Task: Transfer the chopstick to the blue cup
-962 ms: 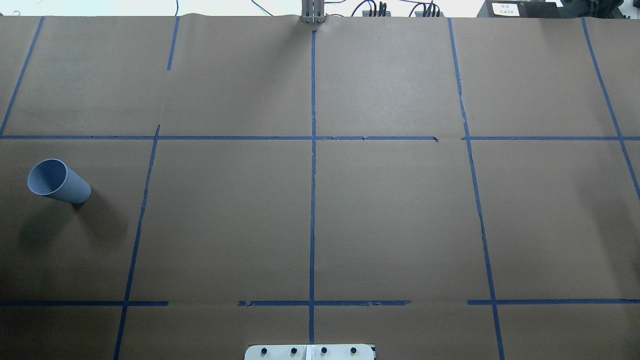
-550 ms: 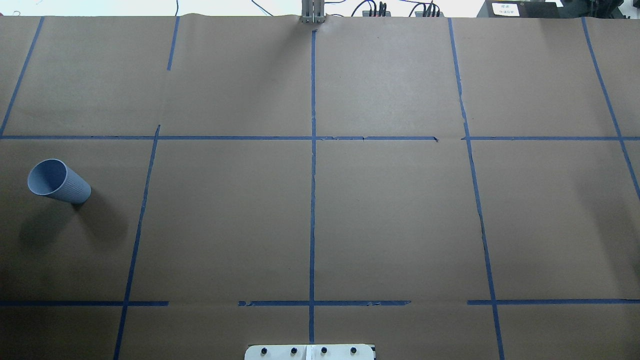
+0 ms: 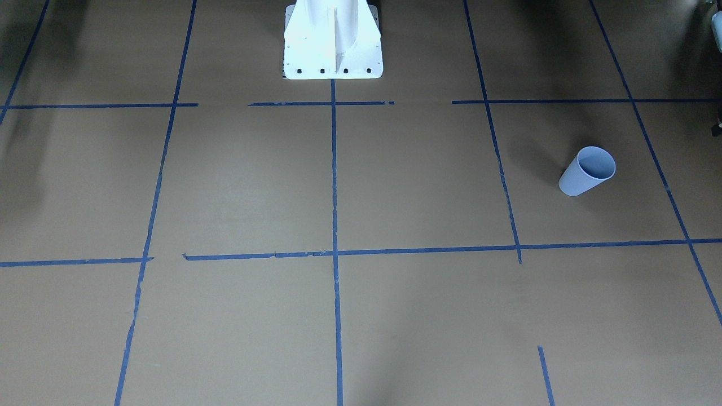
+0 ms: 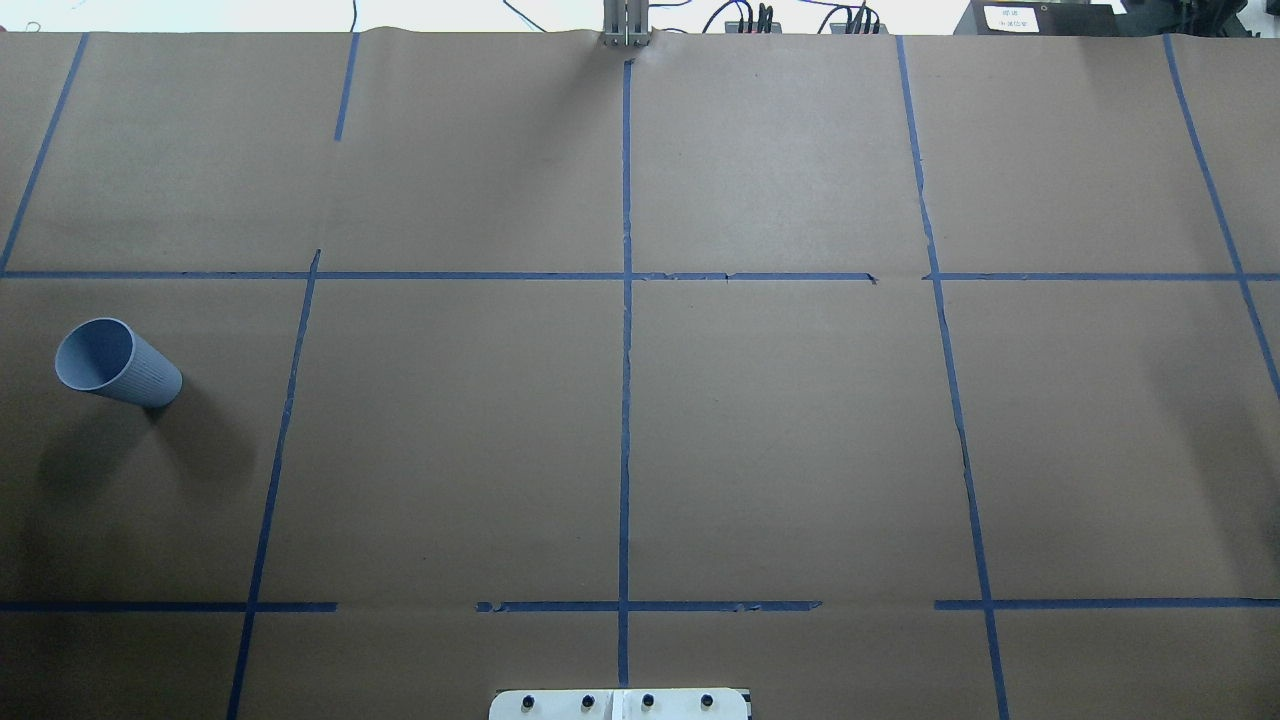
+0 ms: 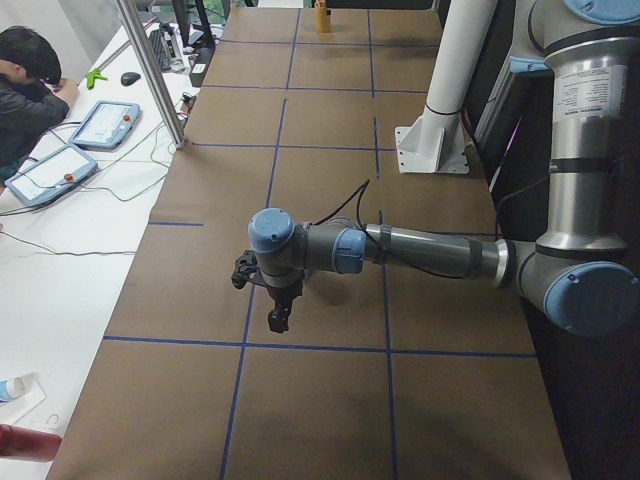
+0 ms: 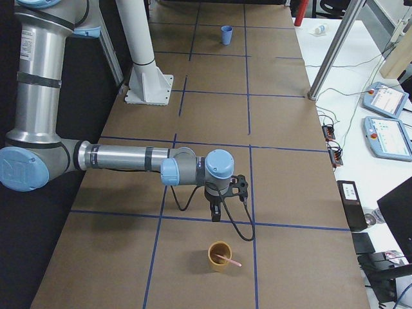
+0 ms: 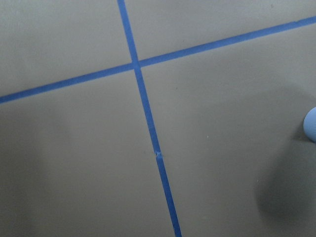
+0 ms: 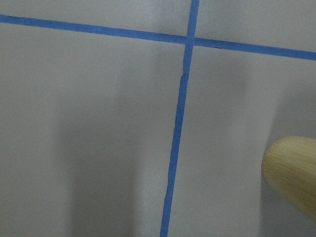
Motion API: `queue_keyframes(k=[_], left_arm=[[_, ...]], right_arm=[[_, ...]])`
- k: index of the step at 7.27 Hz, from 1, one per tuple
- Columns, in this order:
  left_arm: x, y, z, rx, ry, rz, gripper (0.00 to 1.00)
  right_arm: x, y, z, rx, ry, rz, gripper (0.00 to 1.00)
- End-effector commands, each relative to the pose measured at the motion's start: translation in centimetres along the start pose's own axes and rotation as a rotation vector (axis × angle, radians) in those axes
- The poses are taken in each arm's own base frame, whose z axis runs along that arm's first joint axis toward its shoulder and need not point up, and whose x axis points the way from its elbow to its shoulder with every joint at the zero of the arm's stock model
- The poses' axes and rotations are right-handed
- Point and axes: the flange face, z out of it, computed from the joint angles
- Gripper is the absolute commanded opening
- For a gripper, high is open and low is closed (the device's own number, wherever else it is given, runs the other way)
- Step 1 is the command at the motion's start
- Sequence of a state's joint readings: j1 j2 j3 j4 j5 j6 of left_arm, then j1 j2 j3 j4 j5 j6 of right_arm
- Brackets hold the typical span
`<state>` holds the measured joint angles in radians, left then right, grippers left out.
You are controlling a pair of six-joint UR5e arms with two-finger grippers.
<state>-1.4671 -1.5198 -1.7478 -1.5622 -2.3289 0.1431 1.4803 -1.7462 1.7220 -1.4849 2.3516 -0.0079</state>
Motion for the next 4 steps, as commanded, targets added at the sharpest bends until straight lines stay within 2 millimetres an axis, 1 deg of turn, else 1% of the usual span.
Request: queue_keyframes(k=[1,2,3,4], left_arm=[[1.2,-3.9,-1.6,0.081,-0.008,0.08,1.0],[0.3,-3.9,-0.6,0.073,-0.001,0.084,1.0],[0.6,-4.4,-0.7,0.099,-0.004,0.108,1.0],[2.9,-5.2,0.3,0.116,0.034,0.091,1.0]], right_arm=[[-0.2,-0.2,-0.2,0.004,0.0,-0.004,1.0],[-0.1,-0.2,-0.1,0.003,0.002,-0.003,1.0],[-0.1,-0.2,-0.1,0.003,0.0,-0.003,1.0],[-0.1,-0.2,-0.1,0.003,0.0,-0.003,1.0]])
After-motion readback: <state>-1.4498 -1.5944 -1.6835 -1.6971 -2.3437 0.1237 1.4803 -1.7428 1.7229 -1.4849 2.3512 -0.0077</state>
